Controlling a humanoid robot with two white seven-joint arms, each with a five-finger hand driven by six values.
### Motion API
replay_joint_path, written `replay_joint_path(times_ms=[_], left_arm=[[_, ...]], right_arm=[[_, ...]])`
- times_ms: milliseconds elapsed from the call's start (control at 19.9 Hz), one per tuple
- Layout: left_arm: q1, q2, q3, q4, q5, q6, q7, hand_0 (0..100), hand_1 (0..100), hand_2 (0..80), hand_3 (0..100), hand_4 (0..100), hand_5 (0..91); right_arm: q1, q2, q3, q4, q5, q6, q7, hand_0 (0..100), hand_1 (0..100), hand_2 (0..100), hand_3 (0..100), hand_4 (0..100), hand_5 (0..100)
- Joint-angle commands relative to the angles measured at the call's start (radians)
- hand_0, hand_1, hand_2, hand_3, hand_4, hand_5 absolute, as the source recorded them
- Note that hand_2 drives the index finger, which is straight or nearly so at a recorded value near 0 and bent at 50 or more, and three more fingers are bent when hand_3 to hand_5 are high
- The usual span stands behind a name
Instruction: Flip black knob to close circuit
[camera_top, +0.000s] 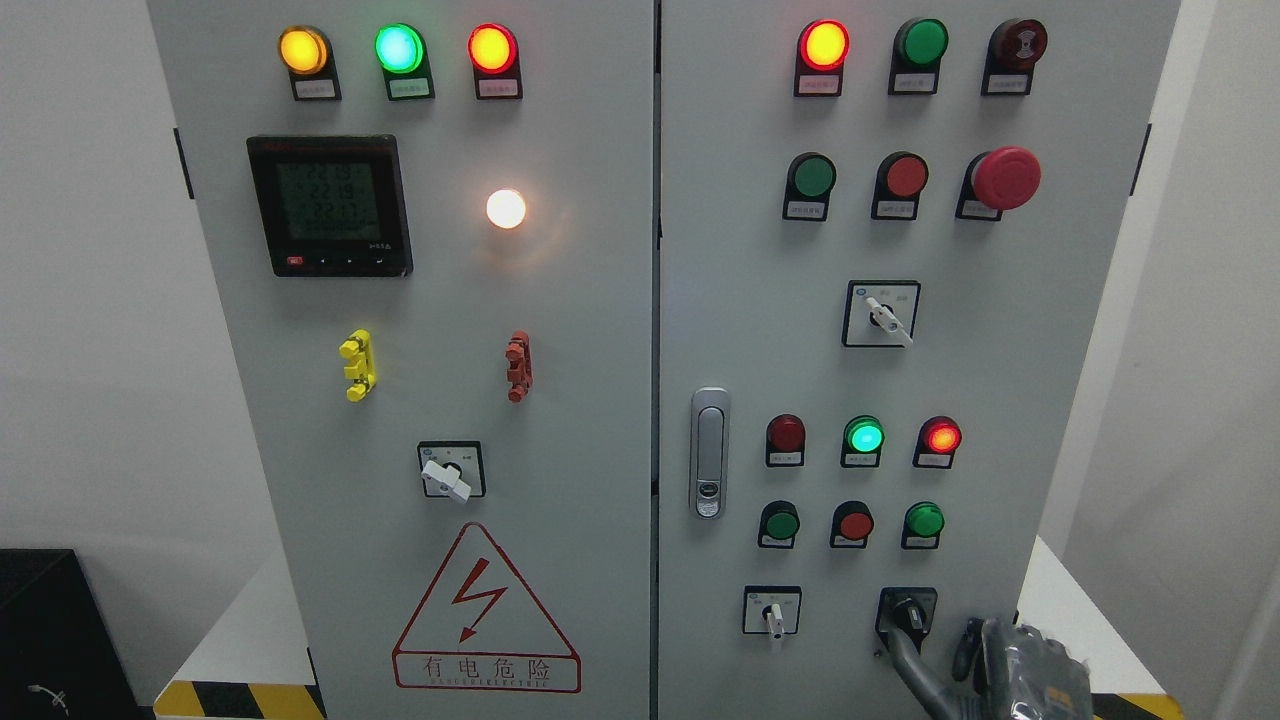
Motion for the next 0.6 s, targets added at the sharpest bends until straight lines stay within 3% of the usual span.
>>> replay_joint_path(times_ms=[0,301,552], left_arm=[[0.000,0.000,-0.021,0.021,-0.021,0.001,-0.001,12,56,0.0,0,0,0.0],[0.000,0.000,-0.021,0.021,-0.021,0.001,-0.001,12,56,0.0,0,0,0.0],[0.000,0.000,-0.021,0.021,-0.021,-0.001,0.000,12,56,0.0,0,0,0.0]], right_arm=[[0.035,0.001,0.065,-0.055,-0.056,-0.010,-0.027,0,7,75,92,77,79],[0.108,-0.003,0.070,-0.133,-0.120,-0.005,-0.031,0,7,67,89,74,76],[0.203,-0.003,0.076,-0.211,-0.322,-0.007,-0.059,0,7,50,82,67,60]])
